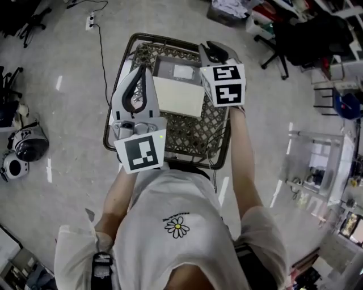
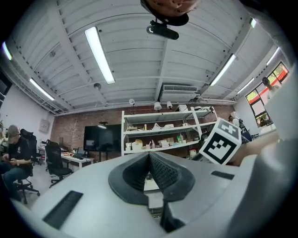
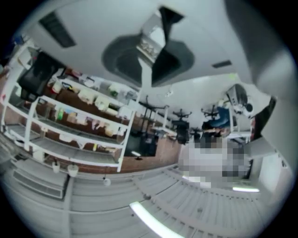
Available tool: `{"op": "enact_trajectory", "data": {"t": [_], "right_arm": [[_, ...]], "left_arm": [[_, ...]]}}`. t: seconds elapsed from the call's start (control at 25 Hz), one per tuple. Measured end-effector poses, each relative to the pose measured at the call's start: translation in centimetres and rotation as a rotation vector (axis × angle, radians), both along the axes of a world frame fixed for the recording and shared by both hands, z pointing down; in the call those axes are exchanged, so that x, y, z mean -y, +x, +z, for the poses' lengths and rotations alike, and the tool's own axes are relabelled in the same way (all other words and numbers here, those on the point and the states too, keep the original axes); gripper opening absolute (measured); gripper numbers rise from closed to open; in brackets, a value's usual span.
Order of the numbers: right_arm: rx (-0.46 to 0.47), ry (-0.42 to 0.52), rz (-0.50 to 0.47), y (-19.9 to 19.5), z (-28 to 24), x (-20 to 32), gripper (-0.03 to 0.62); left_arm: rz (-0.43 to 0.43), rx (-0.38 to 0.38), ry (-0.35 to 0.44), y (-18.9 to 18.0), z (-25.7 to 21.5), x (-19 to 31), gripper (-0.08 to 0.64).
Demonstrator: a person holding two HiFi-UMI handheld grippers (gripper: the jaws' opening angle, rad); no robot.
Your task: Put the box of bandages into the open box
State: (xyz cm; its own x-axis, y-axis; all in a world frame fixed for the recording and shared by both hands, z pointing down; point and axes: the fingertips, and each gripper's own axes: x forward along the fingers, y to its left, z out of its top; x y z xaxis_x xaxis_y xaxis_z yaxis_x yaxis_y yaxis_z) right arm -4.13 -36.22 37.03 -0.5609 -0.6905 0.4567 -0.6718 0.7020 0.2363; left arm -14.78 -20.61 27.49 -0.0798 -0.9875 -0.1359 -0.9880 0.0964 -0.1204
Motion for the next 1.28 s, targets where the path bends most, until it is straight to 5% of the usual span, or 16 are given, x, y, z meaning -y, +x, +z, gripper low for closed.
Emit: {"op": "enact_trajectory", "data": {"t": [0.2,0.56,0.84,1.28], "right_arm": [[0.197,0.121,0.084,2.8,-5.9,-3.7,0.047],[0.392,0.31,0.2,6.4,-10.1,-10.7,0.035],[0.416,0.438,0.211,6.6,-10.5,-15.4,0.031],[0.433,0.379,0.23,7.2,-9.4,-16.2,0.031]], "left_arm": [[0.037,0.007,0.036,1.4,-1.9,-0.5,0.025],[0.053,-0.019,0.06,2.2,-3.2,-1.3,0.025],[0.055,-0.035,0.08,2.5,-3.5,-2.4,0.025],[0.088,-0.018,0.074,4.6,-3.0,-2.4,0.025]]}}
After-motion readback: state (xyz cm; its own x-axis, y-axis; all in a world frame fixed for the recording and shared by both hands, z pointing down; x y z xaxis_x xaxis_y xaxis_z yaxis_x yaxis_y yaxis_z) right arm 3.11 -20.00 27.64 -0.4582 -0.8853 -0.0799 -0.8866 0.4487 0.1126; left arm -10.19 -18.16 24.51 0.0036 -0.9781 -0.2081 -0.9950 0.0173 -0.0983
